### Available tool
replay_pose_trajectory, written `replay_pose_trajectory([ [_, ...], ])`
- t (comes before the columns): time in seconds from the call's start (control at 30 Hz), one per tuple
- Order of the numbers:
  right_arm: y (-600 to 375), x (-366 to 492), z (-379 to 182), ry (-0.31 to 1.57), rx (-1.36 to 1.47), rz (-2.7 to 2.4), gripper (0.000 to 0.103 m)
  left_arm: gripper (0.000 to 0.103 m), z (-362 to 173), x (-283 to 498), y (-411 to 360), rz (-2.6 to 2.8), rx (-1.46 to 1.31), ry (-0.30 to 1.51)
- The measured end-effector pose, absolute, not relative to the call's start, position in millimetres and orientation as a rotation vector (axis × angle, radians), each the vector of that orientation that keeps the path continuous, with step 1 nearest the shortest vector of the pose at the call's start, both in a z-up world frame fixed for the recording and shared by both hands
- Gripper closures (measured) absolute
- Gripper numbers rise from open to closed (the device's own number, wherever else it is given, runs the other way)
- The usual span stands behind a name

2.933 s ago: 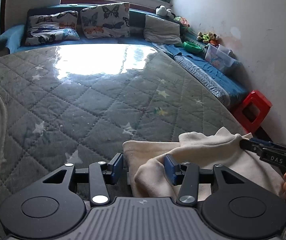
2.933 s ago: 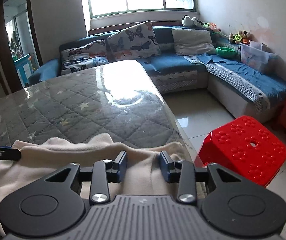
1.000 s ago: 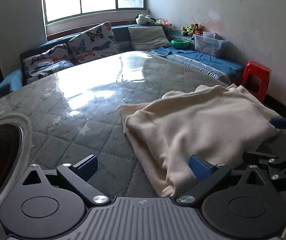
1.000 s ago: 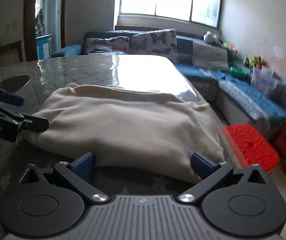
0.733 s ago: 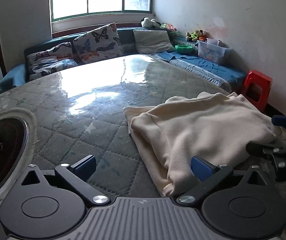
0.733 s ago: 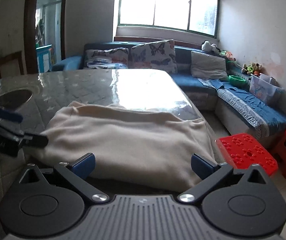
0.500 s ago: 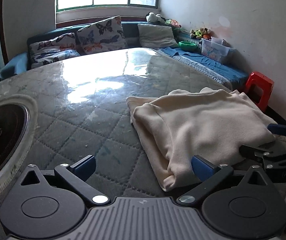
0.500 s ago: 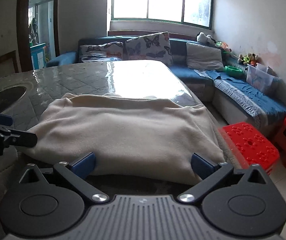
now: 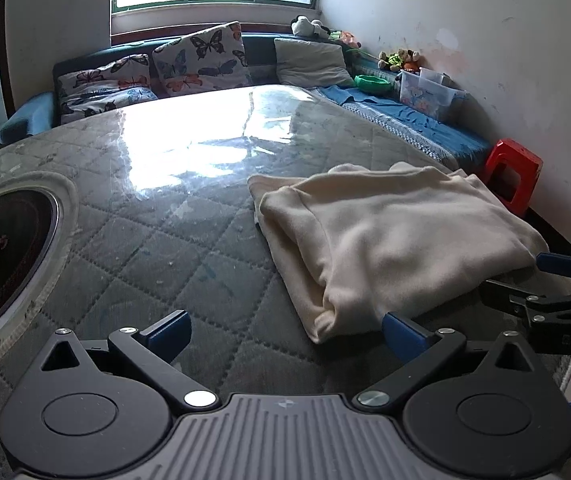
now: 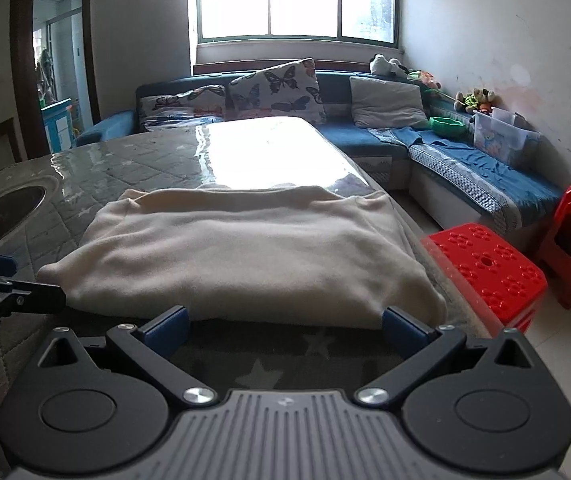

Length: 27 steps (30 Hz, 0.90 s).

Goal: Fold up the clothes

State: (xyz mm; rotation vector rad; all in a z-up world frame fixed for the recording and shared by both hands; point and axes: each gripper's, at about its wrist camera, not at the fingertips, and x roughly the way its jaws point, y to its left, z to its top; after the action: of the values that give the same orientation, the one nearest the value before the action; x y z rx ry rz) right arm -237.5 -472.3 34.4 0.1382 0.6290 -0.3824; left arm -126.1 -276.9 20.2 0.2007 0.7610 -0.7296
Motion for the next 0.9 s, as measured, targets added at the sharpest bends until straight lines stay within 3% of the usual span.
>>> replay_pose_trajectory([
  [0.9,-439.1,-266.4,32.5,0.614,0.198,-0.436,0.000,0.000,17.6,-165.9,-262.8,-0.745,0.247,0.725],
])
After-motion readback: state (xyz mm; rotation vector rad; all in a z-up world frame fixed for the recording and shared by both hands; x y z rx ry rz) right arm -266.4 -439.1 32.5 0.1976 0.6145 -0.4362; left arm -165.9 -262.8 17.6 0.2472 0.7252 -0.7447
